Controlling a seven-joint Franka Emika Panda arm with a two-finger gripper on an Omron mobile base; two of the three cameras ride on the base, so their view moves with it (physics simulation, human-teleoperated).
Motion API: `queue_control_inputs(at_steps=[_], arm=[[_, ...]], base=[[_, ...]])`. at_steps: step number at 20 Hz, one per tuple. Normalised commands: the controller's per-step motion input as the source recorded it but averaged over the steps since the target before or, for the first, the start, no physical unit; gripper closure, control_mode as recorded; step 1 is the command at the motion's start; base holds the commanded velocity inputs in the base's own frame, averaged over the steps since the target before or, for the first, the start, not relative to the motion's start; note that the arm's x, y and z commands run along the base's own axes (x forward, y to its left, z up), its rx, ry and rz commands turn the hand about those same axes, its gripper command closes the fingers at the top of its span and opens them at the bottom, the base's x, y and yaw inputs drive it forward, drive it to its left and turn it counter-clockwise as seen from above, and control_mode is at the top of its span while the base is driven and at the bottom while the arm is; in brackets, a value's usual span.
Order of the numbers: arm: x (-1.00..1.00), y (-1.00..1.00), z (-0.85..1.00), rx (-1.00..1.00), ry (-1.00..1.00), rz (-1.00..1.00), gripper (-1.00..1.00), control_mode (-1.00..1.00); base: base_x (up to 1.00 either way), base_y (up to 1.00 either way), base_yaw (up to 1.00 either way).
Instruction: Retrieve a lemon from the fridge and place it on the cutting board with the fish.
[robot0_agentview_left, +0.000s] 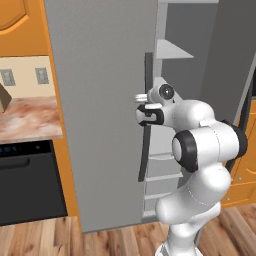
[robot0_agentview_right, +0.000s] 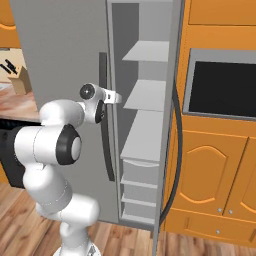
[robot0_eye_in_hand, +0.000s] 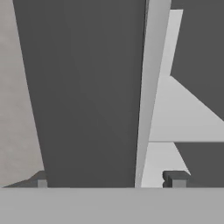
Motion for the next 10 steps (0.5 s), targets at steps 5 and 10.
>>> queue_control_inputs(at_steps=[5,10], arm=[[0.08,0.01,0.05,-0.01,0.02,0.00,1.00,-1.00],[0.00,0.05,0.03,-0.02,0.11,0.00,1.00,-1.00]], base=[[0.00,0.00,0.00],[0.00,0.00,0.00]])
